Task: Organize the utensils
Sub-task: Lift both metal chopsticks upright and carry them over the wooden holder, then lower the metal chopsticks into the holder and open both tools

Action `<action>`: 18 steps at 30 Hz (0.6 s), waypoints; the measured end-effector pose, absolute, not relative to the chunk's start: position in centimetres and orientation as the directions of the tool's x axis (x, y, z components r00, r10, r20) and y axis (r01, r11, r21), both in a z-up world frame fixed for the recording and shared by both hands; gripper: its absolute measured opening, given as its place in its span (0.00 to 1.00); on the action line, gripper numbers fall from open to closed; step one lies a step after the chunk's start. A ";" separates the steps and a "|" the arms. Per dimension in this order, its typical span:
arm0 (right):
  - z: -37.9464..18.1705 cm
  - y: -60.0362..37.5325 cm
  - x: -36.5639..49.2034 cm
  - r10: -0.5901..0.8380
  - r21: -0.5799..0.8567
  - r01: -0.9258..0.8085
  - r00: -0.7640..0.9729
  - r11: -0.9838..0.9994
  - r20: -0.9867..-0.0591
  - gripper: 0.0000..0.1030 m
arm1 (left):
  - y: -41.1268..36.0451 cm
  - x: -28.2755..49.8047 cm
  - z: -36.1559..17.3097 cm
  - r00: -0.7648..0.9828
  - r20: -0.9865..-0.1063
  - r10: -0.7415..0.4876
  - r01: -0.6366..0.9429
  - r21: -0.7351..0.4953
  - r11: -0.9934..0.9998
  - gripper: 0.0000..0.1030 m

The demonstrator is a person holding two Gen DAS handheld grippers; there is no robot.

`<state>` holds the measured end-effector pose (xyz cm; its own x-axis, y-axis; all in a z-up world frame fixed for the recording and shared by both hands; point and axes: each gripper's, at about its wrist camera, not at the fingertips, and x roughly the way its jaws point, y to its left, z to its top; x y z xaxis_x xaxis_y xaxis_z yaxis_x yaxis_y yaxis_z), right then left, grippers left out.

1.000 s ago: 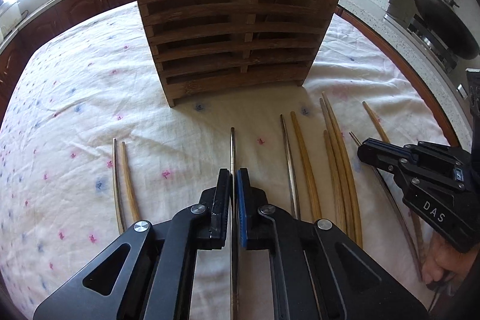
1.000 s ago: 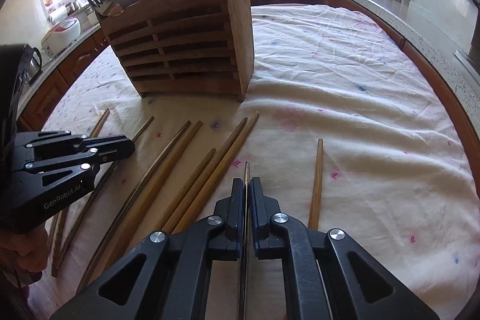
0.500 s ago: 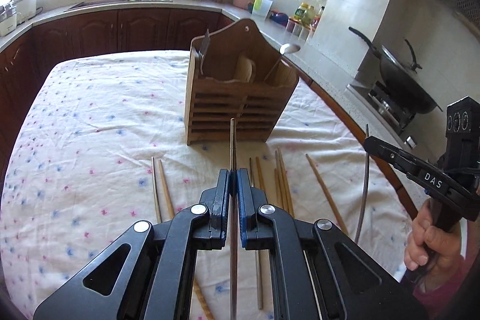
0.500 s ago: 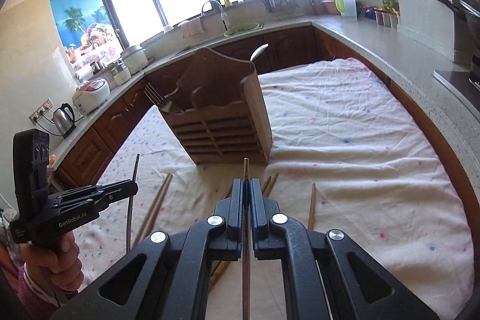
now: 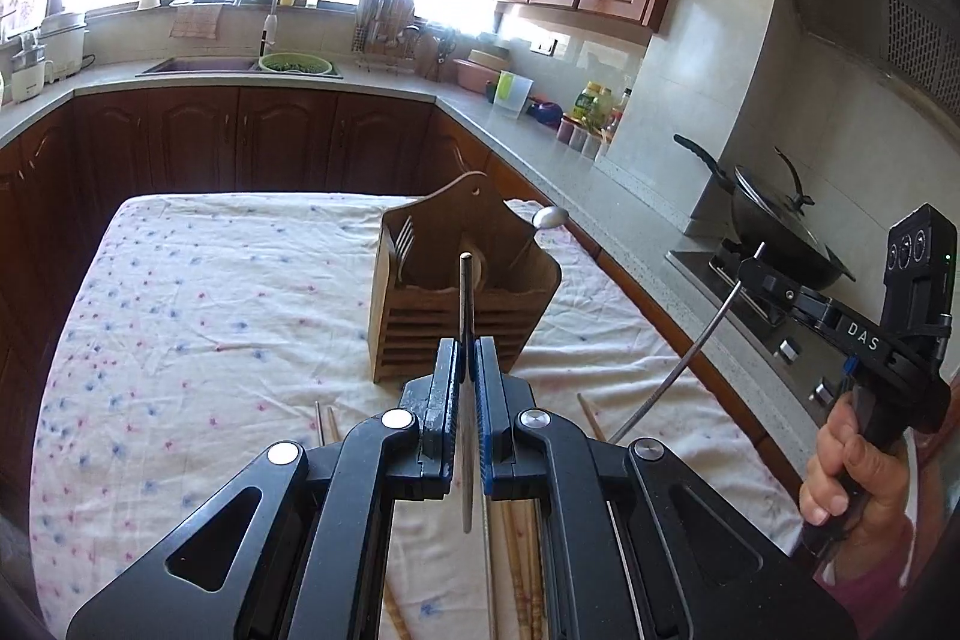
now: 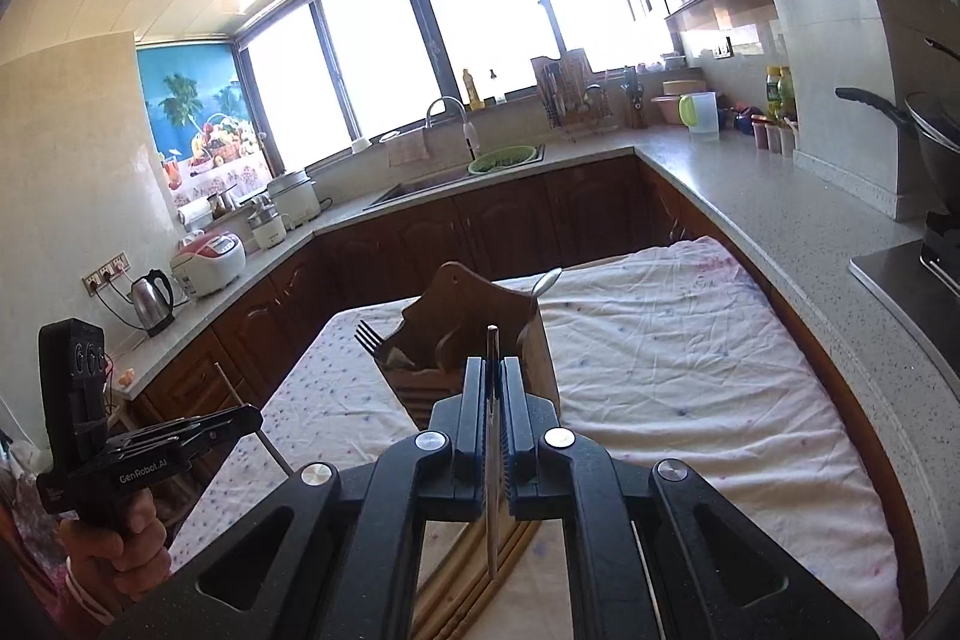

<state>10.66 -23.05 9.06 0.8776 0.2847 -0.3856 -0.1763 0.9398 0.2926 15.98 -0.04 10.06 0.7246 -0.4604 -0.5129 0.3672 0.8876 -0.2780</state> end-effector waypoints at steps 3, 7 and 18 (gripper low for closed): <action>9.6 -23.2 11.2 0.283 0.296 -0.177 0.884 0.939 -0.372 0.04 | -0.1 16.4 11.0 0.740 -0.488 -0.463 0.369 -0.281 0.886 0.04; 10.2 -23.3 12.1 0.297 0.306 -0.189 0.886 0.933 -0.357 0.04 | -0.3 17.4 13.1 0.768 -0.442 -0.463 0.377 -0.272 0.886 0.04; 14.9 -23.6 16.2 0.263 0.300 -0.185 0.933 0.936 -0.247 0.04 | -0.1 22.6 18.4 0.858 -0.314 -0.406 0.335 -0.258 0.906 0.04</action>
<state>16.23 -23.58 14.91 0.9327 0.2632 -0.2467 -0.1849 0.9359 0.2997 22.61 -0.12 18.41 0.8580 -0.4064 -0.3141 0.3346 0.9062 -0.2584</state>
